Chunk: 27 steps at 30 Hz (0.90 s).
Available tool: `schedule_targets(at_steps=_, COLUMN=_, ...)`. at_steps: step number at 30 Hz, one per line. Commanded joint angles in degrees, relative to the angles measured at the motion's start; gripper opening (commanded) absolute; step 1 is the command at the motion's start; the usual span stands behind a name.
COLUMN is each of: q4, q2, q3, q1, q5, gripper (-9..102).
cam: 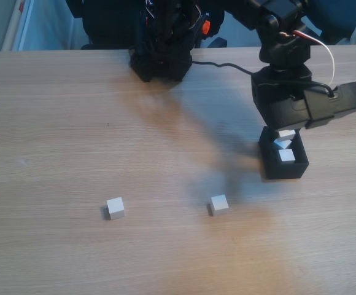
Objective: Pick blocks and place them in the box.
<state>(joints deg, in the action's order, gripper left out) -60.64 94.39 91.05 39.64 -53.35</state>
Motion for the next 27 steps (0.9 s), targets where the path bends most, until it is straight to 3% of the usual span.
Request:
schedule_targets(at_steps=1, q4=-0.62, q2=0.35, q3=-3.16, q1=-0.26, q5=0.53, gripper=15)
schedule_targets(at_steps=7, q4=-1.93, q2=1.05, q3=-2.11, q1=-2.02, q5=1.05, gripper=17)
schedule_targets(at_steps=15, q4=-2.02, q2=9.23, q3=8.44, q1=-10.02, q5=-5.27, gripper=10)
schedule_targets(at_steps=22, q4=14.59, q2=19.69, q3=26.98, q1=-20.65, q5=-11.6, gripper=14)
schedule_targets(at_steps=27, q4=26.63, q2=21.71, q3=32.43, q1=-23.2, q5=-12.66, gripper=14)
